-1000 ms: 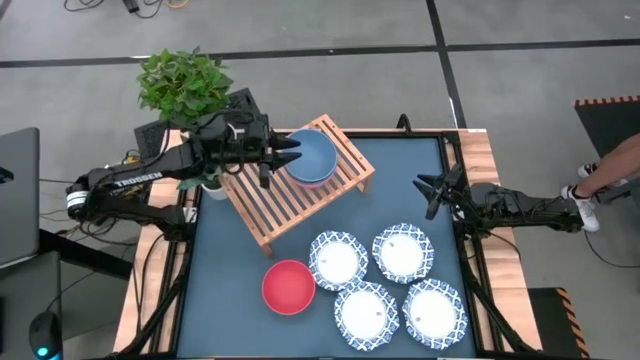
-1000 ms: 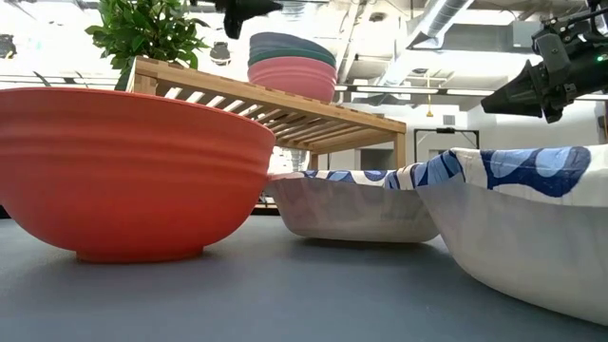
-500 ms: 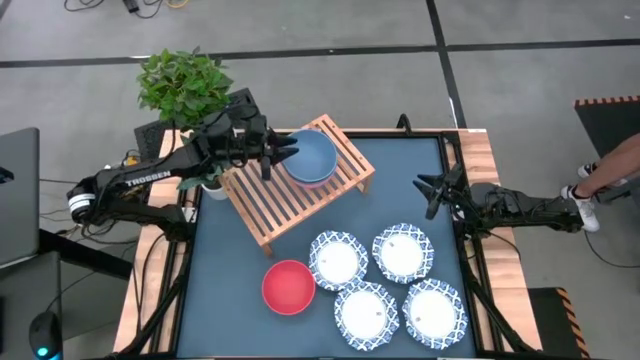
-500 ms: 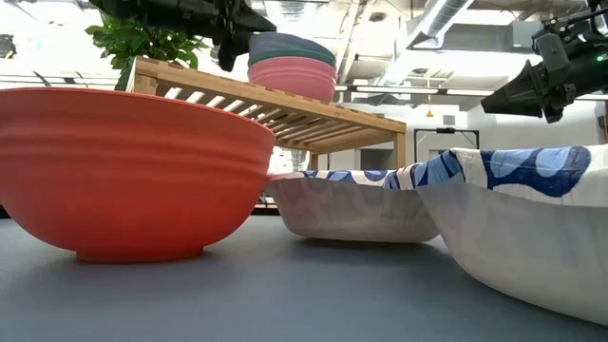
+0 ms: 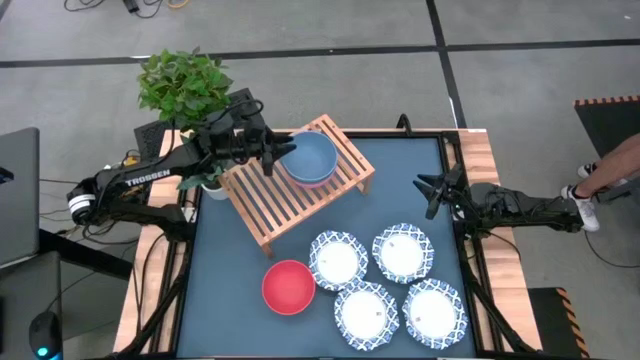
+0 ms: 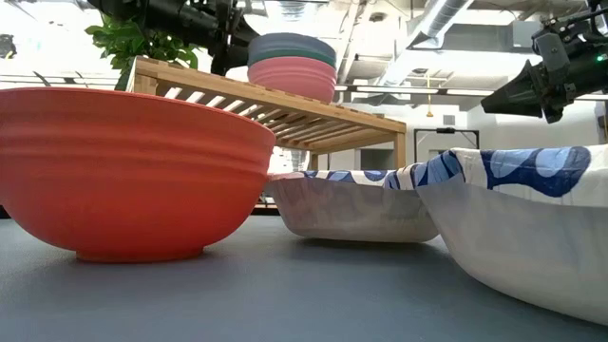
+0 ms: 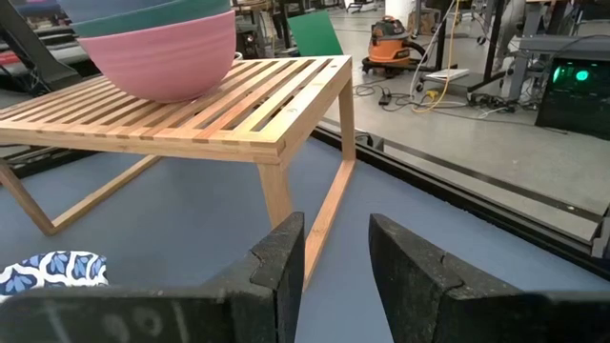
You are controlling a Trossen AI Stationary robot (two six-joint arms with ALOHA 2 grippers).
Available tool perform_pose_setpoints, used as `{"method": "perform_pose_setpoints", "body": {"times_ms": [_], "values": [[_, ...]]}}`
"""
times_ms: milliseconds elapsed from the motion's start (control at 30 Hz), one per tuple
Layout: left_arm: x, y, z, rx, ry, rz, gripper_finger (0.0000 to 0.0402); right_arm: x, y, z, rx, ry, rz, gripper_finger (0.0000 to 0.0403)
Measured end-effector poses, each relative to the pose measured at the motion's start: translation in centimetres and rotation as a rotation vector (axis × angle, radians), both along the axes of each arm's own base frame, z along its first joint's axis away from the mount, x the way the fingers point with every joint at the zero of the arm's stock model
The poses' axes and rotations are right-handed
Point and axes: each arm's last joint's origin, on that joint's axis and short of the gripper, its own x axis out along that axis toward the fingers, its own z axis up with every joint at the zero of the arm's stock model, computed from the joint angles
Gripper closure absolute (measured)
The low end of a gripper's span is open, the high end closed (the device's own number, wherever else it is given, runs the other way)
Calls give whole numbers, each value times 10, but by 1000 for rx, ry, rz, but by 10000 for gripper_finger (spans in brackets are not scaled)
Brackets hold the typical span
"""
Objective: Place and stack bowls onto a shelf
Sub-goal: Stack the blue bowl on top of the green bowl on the shelf, then stack the red bowl on top of the blue bowl on the shelf
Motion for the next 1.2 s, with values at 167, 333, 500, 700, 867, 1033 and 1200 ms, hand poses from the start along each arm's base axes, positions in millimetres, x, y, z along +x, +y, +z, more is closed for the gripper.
{"method": "perform_pose_setpoints", "body": {"times_ms": [167,333,500,700,867,1033,1200], "values": [[0,0,0,-14,-3,-3,265,0,0,0,0,0,0,259],[-2,-1,2,-11,-7,2,265,0,0,0,0,0,0,259],[-3,-2,3,-16,-16,0,265,0,0,0,0,0,1,259],[-19,-13,25,-14,-121,-11,265,0,0,0,0,1,1,259],[-32,-33,41,-64,-200,-159,265,0,0,0,0,0,1,259],[-33,-61,46,-144,-204,-395,265,0,0,0,-1,1,2,259],[-27,-92,37,-225,-101,-537,265,0,0,0,0,1,3,259]]}}
